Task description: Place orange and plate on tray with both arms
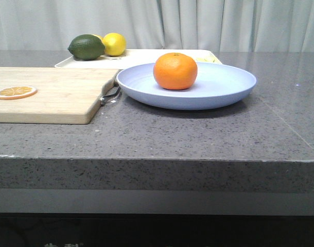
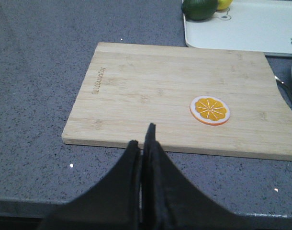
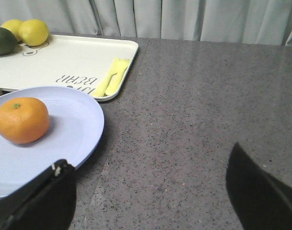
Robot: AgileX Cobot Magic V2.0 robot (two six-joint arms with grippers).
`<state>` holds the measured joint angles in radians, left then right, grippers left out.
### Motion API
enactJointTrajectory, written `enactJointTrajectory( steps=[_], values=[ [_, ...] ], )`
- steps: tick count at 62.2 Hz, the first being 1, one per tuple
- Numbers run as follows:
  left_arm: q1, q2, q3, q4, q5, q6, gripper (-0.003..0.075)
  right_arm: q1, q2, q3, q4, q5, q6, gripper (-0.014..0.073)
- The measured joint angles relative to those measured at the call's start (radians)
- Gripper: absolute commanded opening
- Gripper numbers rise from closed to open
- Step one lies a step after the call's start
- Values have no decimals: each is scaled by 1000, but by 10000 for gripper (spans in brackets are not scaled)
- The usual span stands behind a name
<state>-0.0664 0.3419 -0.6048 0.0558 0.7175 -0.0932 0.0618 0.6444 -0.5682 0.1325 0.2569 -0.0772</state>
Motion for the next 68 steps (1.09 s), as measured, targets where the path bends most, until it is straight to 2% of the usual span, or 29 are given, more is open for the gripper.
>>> enactJointTrajectory(
  steps=[17,33,47,53,68],
  values=[
    [0,-293,150,-1,-11,0,-18,0,0,0,0,0,0,641],
    [0,-317,206,-1,-128,0,-18,0,51,-43,38,25,0,641],
    [0,-317,208,-1,-140,0,-18,0,333,-234,138,120,0,641],
    [0,-317,208,-1,-140,0,-18,0,509,-342,156,174,0,641],
    [0,-317,210,-1,-141,0,-18,11,816,-529,190,266,0,641]
  ],
)
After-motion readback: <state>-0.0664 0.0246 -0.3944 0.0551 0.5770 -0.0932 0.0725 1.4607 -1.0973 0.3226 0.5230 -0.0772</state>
